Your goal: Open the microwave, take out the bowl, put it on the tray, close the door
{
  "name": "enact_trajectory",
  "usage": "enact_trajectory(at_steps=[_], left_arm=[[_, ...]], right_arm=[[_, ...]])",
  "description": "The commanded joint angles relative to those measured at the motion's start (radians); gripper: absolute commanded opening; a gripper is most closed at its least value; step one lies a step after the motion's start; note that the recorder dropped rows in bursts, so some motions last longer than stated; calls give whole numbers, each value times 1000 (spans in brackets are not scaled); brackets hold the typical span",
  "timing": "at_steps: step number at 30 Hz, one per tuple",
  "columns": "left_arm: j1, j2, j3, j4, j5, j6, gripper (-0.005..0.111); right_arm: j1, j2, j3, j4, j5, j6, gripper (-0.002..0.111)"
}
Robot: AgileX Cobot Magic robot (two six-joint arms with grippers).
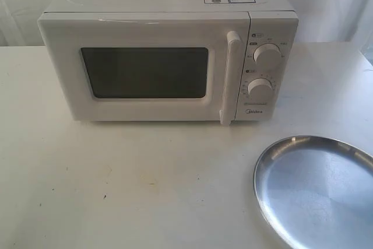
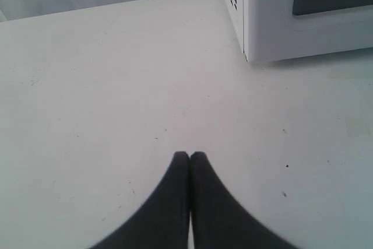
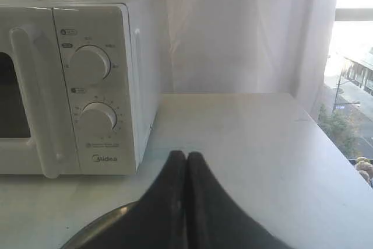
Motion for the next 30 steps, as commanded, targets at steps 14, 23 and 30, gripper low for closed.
enact_trajectory(at_steps=[14,23,30], left_arm=[[-1,-2,-1,-3,1,-7,0],[-1,-2,-1,-3,1,-7,0],[-1,-2,-1,-3,1,-7,0]], right_arm=[[-5,-7,4,-1,-259,429,0],[-3,-7,4,-17,-473,606,0],[-2,78,-36,-575,-848,967,0]])
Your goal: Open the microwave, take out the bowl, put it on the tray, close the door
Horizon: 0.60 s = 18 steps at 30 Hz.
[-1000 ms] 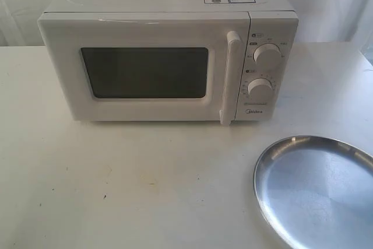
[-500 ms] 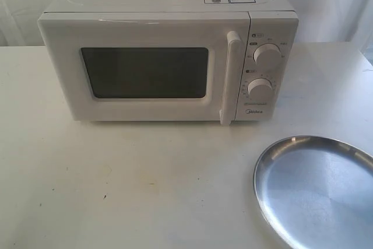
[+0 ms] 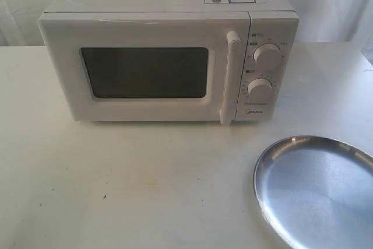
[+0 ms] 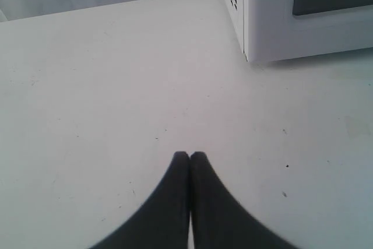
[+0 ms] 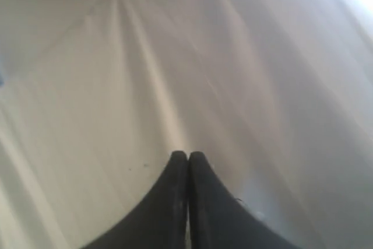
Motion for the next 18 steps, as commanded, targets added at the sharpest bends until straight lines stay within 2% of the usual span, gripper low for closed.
enact_trajectory(at_steps=[1,5,8,14,18], left_arm=[[-1,-2,-1,-3,1,-7,0],[-1,-2,-1,-3,1,-7,0],[-1,-2,-1,-3,1,-7,0],[-1,-2,-1,-3,1,-7,0],[-1,-2,-1,-3,1,-7,0]], right_arm=[[-2,102,-81,-400,-287,231,0],[-2,323,-249,-583,-251,217,0],[-2,564,-336,-645,-260,80,0],[-2,1059,-357,-670,-618,-343,0],[-5,1376,-357,-649,-709,-535,0]])
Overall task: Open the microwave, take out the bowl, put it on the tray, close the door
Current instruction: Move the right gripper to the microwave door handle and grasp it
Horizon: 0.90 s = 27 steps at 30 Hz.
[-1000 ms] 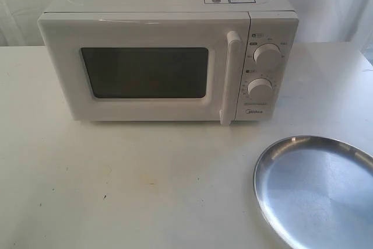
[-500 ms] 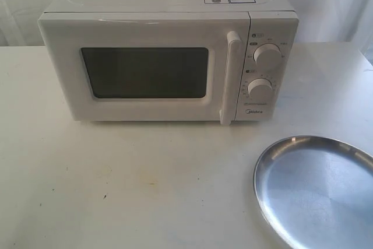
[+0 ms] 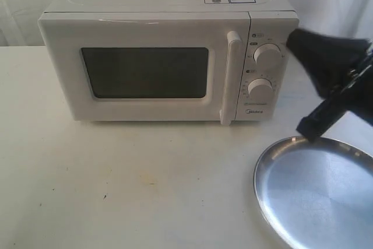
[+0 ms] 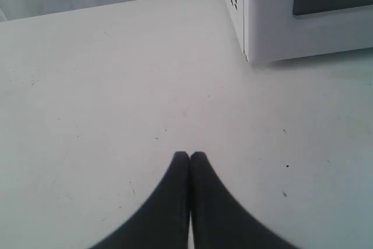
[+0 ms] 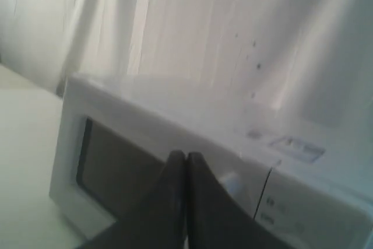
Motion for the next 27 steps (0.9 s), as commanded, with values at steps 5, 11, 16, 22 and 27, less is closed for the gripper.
enact_trajectory(at_steps=[5,11,16,22,27], left_arm=[[-1,-2,-1,-3,1,-7,0],[-1,-2,-1,-3,1,-7,0],[-1,-2,-1,-3,1,-7,0],[-1,-2,-1,-3,1,-7,0],[-1,-2,-1,-3,1,-7,0]], right_arm=[[-27,492,-45,-79,-147,-252,0],[-63,633,-175,-237,-147,-124,0],[-83,654,-268,-306,-106,-84,0],[-118,664,-371,-447,-114,70,0],[-124,684,-376,-373,-51,70,0]])
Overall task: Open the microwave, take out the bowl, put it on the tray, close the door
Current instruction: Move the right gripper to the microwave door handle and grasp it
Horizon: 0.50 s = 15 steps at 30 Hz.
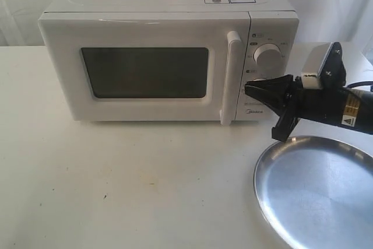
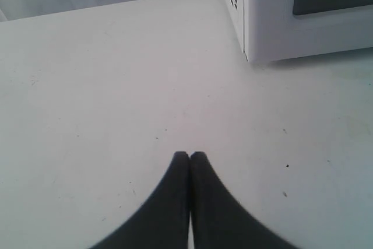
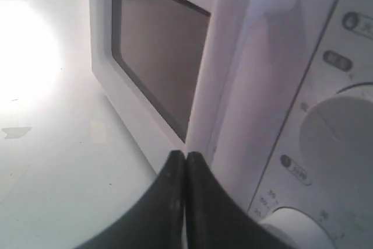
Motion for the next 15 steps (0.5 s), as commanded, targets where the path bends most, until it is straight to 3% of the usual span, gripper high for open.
enact_trajectory(at_steps=[1,3,8,12,15], left_arm=[[-1,-2,-1,-3,1,-7,0],[-1,-2,-1,-3,1,-7,0],[-1,-2,-1,-3,1,-7,0],[-1,-2,-1,-3,1,-7,0],[-1,-2,-1,-3,1,-7,0]], right_arm=[[-11,20,-8,46,72,-7,0],[-11,34,-8,30,78,-81,4],[-8,69,-12,66,10,-83,47],[-4,69,-19,68,-49,-61,48],[55,73,-66,61,-15,1,47]])
